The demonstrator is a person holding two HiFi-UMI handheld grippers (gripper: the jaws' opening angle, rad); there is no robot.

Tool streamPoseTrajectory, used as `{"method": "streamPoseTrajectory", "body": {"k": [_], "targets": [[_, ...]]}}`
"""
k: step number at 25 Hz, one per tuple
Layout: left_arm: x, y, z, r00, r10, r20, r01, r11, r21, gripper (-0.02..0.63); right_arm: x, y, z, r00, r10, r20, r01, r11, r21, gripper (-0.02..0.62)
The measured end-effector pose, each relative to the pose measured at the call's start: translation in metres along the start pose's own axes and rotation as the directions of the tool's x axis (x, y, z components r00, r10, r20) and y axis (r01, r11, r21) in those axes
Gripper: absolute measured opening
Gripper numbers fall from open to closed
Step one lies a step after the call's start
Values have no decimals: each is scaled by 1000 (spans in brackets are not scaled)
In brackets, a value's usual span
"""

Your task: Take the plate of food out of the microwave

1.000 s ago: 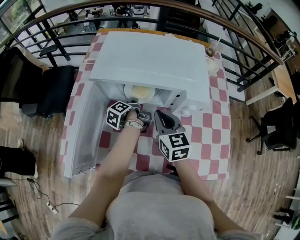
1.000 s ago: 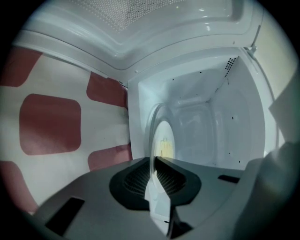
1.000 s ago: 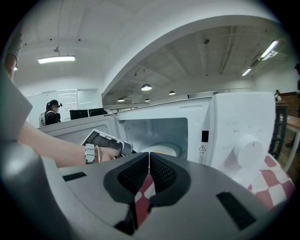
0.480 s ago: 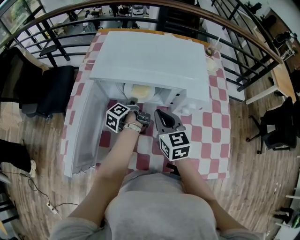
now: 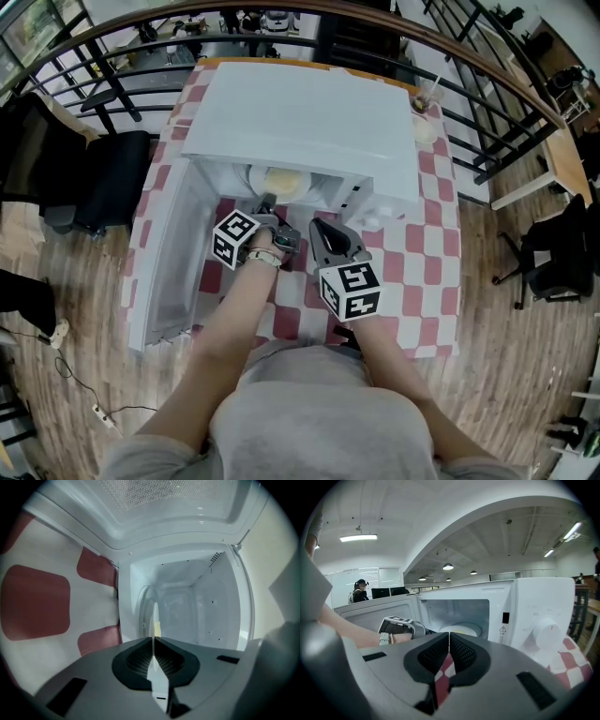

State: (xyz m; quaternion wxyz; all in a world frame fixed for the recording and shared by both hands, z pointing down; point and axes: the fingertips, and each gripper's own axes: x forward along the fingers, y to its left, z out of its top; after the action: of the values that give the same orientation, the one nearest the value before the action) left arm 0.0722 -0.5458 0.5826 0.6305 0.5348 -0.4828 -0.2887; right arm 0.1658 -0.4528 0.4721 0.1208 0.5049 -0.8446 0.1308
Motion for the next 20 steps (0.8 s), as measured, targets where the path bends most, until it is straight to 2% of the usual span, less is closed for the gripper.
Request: {"method": "streamPoseTrajectory", "body": {"k": [7,20], "targets": [[-4,-4,-2,998,-61,3,61,998,10,15,-3,-2,-1,1000,-4,5,4,1000,1,26],[-23,-16,-1,995,-95,-3,95,995,22,15,-11,8,5,1000,1,32,0,1000,-3,26]]}}
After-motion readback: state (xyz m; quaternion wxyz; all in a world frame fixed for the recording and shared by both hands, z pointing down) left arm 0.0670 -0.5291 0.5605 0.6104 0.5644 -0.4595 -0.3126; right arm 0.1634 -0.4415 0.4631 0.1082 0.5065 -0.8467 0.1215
